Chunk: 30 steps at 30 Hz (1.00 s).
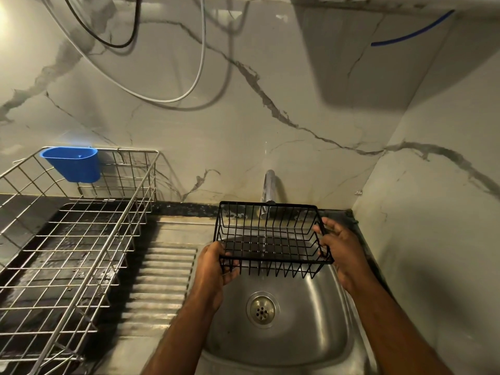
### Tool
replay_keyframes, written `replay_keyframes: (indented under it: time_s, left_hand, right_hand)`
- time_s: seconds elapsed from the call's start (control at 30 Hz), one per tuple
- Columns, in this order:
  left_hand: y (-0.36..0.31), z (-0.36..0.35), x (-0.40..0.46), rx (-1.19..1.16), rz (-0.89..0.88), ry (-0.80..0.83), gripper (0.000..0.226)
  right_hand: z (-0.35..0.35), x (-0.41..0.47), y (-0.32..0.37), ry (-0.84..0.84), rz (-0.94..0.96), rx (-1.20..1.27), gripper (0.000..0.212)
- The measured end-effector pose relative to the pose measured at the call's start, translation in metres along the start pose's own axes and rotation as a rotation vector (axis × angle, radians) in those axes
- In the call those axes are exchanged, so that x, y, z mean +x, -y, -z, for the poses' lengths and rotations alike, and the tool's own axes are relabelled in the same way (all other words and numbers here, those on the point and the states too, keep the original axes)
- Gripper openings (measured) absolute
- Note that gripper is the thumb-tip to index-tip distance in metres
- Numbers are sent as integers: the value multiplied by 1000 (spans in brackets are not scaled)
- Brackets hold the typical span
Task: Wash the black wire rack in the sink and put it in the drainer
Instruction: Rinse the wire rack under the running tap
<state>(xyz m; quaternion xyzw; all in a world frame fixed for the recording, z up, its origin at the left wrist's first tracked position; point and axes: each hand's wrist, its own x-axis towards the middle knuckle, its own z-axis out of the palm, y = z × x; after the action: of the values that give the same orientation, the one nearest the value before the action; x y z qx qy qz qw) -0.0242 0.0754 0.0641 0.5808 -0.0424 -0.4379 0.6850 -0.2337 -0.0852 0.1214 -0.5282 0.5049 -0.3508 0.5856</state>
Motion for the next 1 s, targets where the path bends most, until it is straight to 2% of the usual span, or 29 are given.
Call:
replay_keyframes:
  time_s: [0.23, 0.4, 0.73, 1.0]
  left_hand:
    - [2, 1, 0, 5, -17, -8, 38]
    - [2, -1, 0, -3, -21, 8, 24]
    - [-2, -4, 0, 18, -14, -3, 16]
    - [-1, -2, 0, 25, -24, 14, 33]
  right_hand:
    - [0, 2, -1, 2, 3, -5, 46]
    - [1, 7, -5, -5, 6, -3, 45]
    - [2, 14, -10, 5, -18, -33, 50]
    - [3, 8, -6, 1, 27, -30, 40]
